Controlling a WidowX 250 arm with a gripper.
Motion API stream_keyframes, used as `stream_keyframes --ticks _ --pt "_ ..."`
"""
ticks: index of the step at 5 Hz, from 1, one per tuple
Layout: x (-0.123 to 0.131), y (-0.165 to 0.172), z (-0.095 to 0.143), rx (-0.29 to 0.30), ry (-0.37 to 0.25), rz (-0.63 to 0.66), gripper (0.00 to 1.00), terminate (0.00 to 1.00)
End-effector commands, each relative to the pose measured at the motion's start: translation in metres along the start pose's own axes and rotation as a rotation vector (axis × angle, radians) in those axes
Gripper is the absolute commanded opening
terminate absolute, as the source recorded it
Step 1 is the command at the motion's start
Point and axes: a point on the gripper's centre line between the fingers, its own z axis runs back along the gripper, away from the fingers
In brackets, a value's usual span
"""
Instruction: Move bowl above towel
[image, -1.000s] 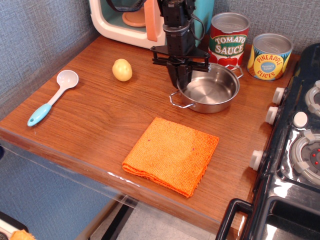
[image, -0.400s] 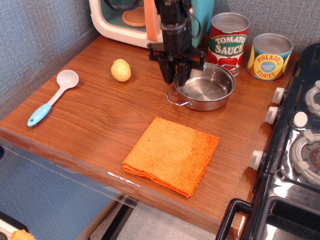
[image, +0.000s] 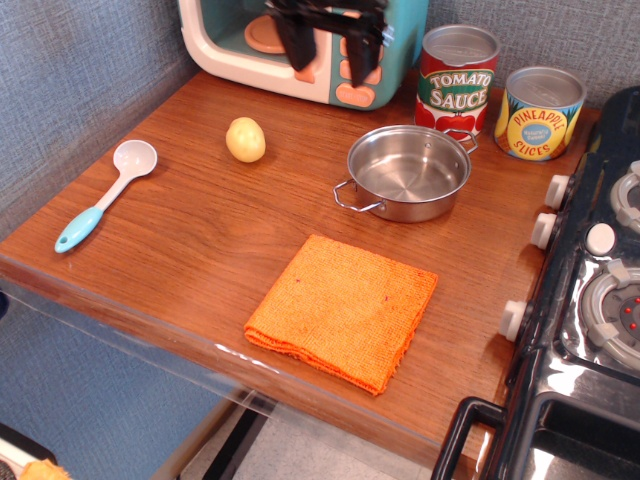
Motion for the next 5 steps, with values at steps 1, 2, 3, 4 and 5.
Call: stream_keyframes --ticks 1,2,3,4,5 --pt "-0.065 0.014 0.038 0.056 0.006 -0.018 1.00 0.00" --pt "-0.096 0.017 0.039 0.057 0.035 -0.010 1.00 0.00" --pt "-0.107 0.018 0.040 0.048 0.041 -0.007 1.00 0.00" --pt "-0.107 0.018 0.040 0.048 0.041 -0.007 1.00 0.00" --pt "-0.107 0.018 0.040 0.048 0.041 -0.007 1.00 1.00"
